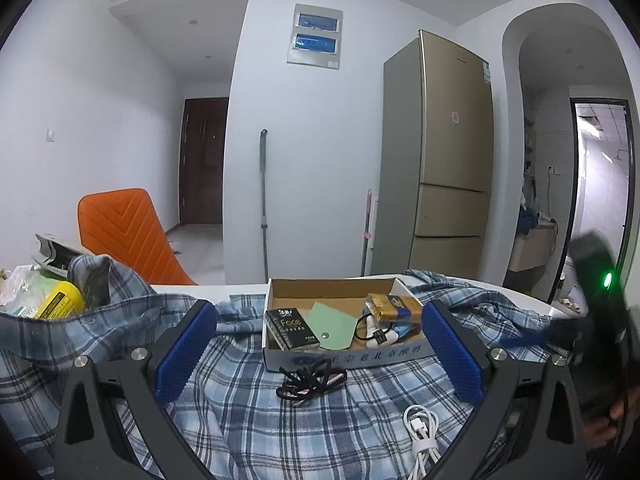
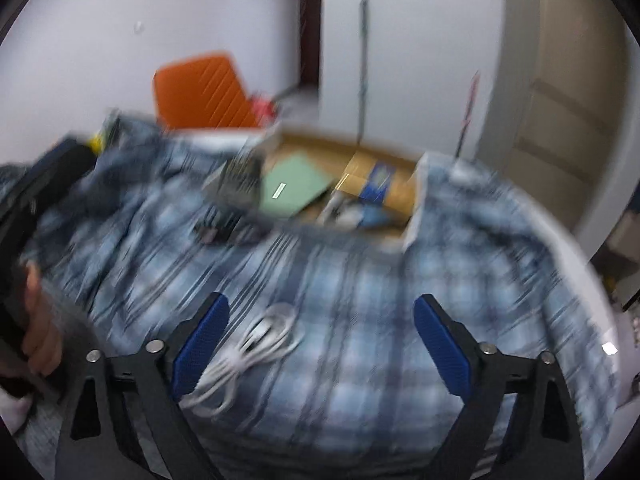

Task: Organize soft objects
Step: 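Move the right gripper down to the coiled white cable, then close the right gripper on the white cable's strap and lift it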

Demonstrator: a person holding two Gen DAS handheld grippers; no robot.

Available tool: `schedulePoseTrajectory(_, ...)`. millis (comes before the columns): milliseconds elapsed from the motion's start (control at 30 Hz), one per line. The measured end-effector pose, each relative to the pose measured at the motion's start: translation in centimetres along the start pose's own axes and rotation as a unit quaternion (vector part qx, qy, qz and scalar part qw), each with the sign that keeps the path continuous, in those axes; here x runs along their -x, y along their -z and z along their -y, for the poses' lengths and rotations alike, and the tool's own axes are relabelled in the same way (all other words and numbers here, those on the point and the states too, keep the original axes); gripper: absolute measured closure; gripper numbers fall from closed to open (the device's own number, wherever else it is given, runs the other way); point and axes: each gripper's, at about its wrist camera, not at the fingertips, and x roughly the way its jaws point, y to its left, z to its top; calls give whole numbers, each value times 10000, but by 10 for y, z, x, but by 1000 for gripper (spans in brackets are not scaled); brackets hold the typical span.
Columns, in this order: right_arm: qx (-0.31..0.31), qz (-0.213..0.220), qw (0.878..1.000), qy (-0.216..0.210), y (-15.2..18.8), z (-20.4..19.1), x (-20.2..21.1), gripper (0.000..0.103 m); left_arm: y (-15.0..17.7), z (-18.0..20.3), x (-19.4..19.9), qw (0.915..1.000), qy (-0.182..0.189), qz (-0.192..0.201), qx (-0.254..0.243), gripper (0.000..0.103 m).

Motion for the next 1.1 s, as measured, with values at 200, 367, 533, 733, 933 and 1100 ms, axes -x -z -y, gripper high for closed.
schedulePoseTrajectory(200,24,-712,9959,-559,21,-24,-31,27,-4,-1,12,9999,-4,166,19,0)
schedulePoseTrajectory(367,311,-959,9927,-656,29,-42,-40,37,-4,0,11,9998,-15,200,8,0)
schedulePoseTrajectory(533,378,-1017,9924,-577,34,-43,-42,67,-4,-6,14,9997,-59,239,82,0)
schedulePoseTrajectory(733,577,-876,9933,-488,28,-41,-35,80,-4,-6,12,9998,-91,192,65,0)
schedulePoseTrajectory(933,576,-732,9951,-343,17,-23,-28,80,-4,-7,13,9996,-89,233,102,0)
schedulePoseTrajectory(1100,609,-701,9955,-170,-1,-8,-35,80,-3,-6,11,9997,-87,196,66,0)
